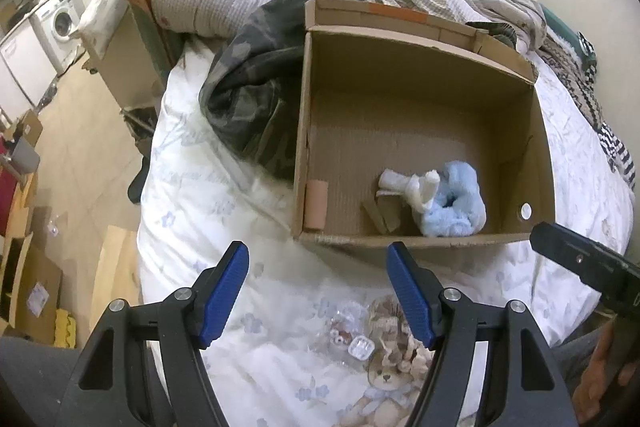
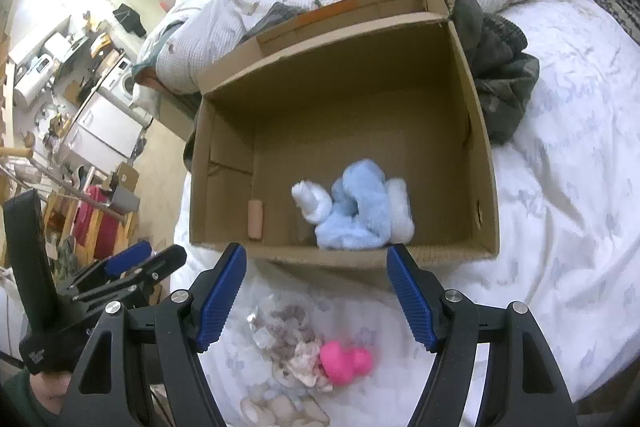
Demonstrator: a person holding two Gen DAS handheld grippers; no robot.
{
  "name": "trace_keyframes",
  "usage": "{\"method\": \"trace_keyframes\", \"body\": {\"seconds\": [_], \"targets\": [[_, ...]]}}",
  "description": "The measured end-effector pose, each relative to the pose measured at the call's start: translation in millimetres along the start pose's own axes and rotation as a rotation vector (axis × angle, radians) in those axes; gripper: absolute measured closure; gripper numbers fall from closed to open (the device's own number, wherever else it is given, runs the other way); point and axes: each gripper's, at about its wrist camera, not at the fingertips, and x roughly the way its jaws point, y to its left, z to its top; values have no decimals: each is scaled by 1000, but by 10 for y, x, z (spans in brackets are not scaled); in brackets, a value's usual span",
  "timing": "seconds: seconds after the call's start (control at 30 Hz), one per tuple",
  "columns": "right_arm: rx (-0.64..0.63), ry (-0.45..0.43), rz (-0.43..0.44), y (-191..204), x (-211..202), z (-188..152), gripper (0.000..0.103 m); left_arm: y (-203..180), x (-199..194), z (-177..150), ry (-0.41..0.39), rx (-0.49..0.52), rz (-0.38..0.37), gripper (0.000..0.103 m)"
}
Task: Organize soft objects
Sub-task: 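Withdraw both tools from the box toward the remaining items, then grasp the clear plastic bag with the left tool while the right tool grasps the pink heart toy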
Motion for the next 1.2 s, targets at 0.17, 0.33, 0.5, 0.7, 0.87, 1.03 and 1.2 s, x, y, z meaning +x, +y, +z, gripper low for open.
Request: {"method": "trace_keyframes", "body": {"seconds": [0.17,0.33,0.5,0.7,0.87,1.03,1.2], "targets": [[-5,27,-3,-12,-3,-143,26,82,60,-96,36,-9,20,34],[20,71,-5,-85,41,-307,26,224,182,-168,82,-39,48,34],[13,96,-29,-119,72,-365,26,387,323,-238,136,-69,78,35],[54,140,-47,-187,197,-357,26,346,640,-394,286,-106,-14,37],[59,158,-55,-216,253,-359,26,172,960,-500,393,-74,-53,48],[68,168,-61,-259,271,-358,26,-80,1131,-583,453,-19,-108,48],[77,184,-65,-281,321,-350,26,-290,1152,-654,458,54,-112,62]]}}
